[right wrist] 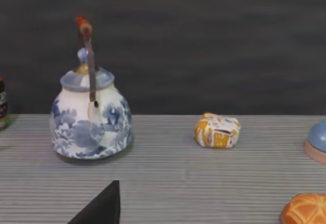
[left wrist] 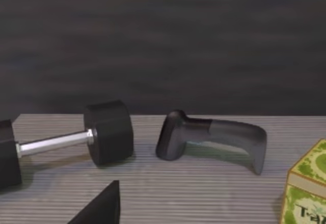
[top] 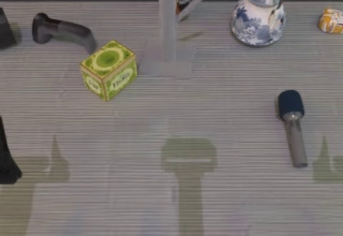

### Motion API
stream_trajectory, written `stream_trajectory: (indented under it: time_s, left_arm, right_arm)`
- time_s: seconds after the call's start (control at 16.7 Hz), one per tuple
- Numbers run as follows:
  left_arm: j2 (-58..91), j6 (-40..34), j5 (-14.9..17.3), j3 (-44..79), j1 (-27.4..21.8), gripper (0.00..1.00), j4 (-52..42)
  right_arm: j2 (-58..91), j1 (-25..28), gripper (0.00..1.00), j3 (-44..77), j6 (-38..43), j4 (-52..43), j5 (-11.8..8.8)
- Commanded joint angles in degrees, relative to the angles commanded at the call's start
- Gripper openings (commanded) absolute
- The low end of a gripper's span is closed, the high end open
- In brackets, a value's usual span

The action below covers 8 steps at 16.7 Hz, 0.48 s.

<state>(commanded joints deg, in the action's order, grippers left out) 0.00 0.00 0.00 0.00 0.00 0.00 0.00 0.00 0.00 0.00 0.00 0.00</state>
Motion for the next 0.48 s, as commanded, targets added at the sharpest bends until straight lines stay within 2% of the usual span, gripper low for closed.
stream_trajectory:
  time_s: [0.24, 0.48]
  left_arm:
    - [0.0, 0.0, 0.0, 0.0, 0.0, 1.0, 0.0]
    - [0.0, 0.0, 0.0, 0.0, 0.0, 1.0, 0.0]
  right_arm:
    - [1.8, 0.53, 1.0, 1.68, 0.54, -1.22, 0.0]
    - [12.49, 3.06, 1.0, 10.51, 3.43, -7.79, 0.3]
